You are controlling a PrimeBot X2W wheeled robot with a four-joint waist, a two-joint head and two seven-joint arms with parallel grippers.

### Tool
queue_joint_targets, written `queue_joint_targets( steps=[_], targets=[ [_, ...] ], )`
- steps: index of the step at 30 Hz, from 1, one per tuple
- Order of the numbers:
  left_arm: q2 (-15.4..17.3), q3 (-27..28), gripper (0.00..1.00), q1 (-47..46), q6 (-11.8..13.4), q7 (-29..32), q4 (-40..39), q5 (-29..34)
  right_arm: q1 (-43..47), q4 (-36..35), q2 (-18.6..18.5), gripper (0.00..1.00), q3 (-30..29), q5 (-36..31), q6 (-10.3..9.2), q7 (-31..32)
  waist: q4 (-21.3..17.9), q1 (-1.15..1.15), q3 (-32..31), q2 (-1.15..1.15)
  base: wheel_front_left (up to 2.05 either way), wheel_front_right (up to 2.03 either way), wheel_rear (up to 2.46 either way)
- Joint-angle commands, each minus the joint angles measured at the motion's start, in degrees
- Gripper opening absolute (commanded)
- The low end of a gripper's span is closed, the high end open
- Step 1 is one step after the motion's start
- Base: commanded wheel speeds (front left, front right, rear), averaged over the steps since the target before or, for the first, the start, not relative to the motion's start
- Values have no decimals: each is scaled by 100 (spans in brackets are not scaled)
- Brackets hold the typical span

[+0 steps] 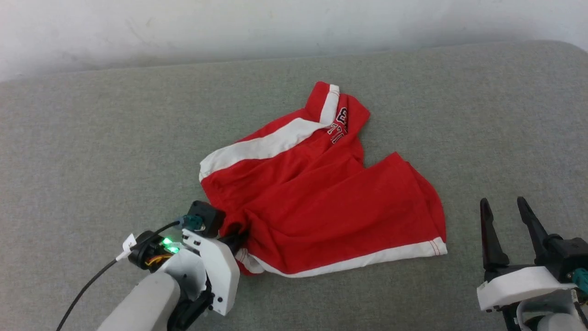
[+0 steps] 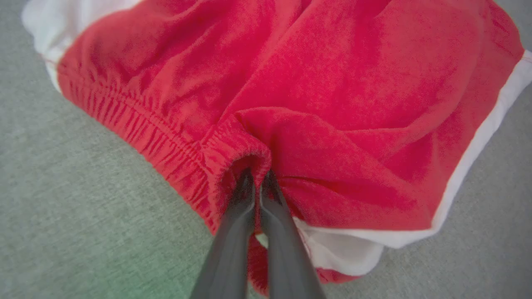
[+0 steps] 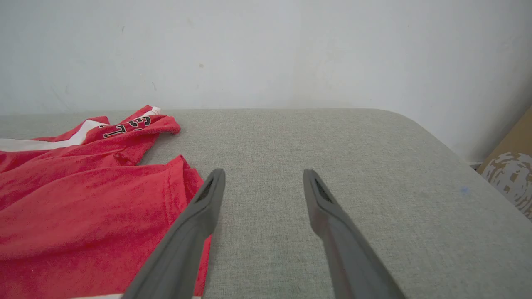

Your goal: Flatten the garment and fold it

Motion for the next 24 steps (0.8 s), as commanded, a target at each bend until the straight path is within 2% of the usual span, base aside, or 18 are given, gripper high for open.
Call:
queue_joint_targets(
  steps=[1,9,20,24],
  targets=[
    [-48,-44,100,22,31,-9,169,-14,-94,27,16,100,-5,17,-12,-17,10,0,-6,0,0,0,0],
    [-231,14,100,223,215,-610,286,-3,20,117,16,100,55,-88,-12,267,371,0,-461,0,0,0,0],
    [-217,240,100,946,526,-1385,-326,-129,452,-38,-215,100,185,10,-12,935,871,0,-1101,0,0,0,0],
    [-190,525,100,1240,772,-2076,-641,-109,637,-97,-292,100,289,112,-12,1331,991,0,-1214,0,0,0,0]
  ],
)
